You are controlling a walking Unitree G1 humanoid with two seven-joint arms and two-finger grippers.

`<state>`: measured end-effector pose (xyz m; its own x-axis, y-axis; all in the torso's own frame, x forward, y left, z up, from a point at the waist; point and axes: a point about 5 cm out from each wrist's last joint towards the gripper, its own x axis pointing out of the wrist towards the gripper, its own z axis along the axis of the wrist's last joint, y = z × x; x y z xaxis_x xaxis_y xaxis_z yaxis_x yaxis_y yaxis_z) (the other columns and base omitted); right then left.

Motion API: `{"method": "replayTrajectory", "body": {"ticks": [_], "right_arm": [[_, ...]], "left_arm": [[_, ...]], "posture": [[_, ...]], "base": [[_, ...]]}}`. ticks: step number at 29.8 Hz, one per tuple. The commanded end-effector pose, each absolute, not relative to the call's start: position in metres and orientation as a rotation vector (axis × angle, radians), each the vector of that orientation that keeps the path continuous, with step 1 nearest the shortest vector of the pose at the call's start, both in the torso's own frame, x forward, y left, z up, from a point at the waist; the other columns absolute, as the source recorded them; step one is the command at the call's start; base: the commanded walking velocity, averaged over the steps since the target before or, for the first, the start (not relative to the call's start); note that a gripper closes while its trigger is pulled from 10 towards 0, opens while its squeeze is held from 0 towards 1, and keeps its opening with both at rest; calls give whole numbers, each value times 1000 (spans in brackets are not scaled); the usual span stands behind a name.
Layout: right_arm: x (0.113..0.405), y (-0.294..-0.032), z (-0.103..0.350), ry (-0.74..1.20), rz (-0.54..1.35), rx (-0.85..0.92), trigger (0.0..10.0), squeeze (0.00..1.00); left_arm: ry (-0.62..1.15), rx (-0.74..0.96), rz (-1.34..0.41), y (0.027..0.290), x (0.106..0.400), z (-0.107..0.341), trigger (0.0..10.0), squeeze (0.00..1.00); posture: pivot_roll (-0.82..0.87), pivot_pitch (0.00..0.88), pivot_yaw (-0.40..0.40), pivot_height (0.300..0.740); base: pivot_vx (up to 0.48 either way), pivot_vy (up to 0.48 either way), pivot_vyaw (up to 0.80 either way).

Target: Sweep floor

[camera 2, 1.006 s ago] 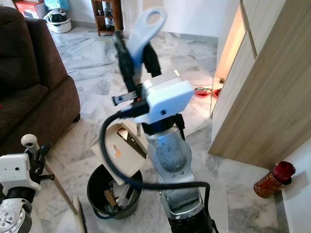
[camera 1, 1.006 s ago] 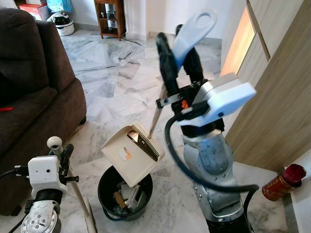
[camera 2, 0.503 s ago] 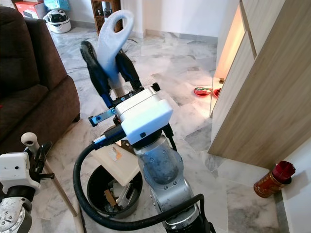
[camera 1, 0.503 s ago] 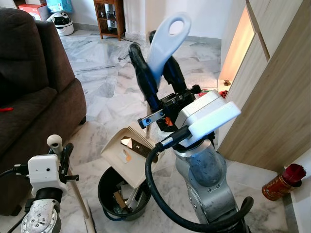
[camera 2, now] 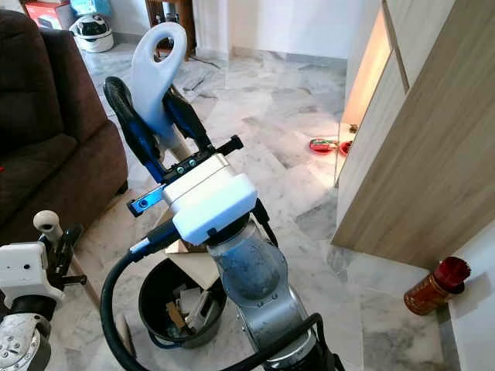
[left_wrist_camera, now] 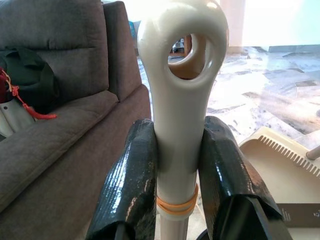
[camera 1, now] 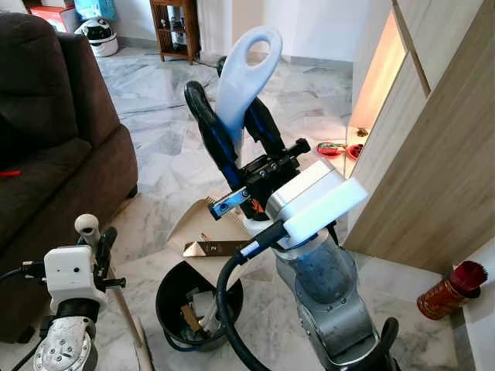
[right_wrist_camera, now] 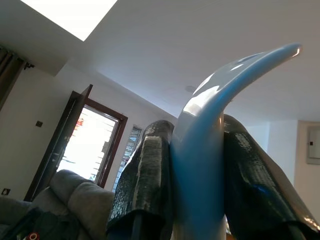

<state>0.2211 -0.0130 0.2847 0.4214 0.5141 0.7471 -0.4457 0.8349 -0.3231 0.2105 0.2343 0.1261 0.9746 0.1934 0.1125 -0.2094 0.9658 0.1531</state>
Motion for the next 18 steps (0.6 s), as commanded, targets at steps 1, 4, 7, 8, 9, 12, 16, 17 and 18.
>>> {"method": "replayTrajectory", "body": {"ticks": [1,4,7,8,9,12,16,17,18], "right_arm": [[210,-15,297,-1066,612,-79,10000,0],[211,-16,296,-1066,602,-87,10000,0],[212,-18,298,-1075,588,-91,10000,0],[212,-18,298,-1077,586,-91,10000,0],[212,-18,298,-1077,585,-92,10000,0],[211,-18,299,-1088,578,-102,10000,0],[210,-19,301,-1113,559,-117,10000,0],[210,-19,301,-1113,559,-117,10000,0],[209,-19,301,-1116,558,-120,10000,0]], "left_arm": [[-123,168,208,235,211,133,10000,0],[-125,166,205,234,211,133,10000,0],[-127,164,205,234,212,133,10000,0],[-128,163,204,233,212,133,10000,0],[-129,163,204,233,212,133,10000,0],[-132,161,203,233,212,133,10000,0],[-133,162,201,233,212,133,10000,0],[-133,162,201,233,212,133,10000,0],[-133,162,201,232,212,133,10000,0]], "posture": [[41,96,3,740],[41,96,3,740],[39,95,0,740],[39,95,0,740],[39,95,0,740],[39,96,0,740],[39,95,-2,740],[39,95,-2,740],[39,95,-2,740]], "base": [[0,0,0],[0,0,0],[0,0,0],[0,0,0],[0,0,0],[0,0,0],[0,0,0],[0,0,0],[0,0,0]]}}
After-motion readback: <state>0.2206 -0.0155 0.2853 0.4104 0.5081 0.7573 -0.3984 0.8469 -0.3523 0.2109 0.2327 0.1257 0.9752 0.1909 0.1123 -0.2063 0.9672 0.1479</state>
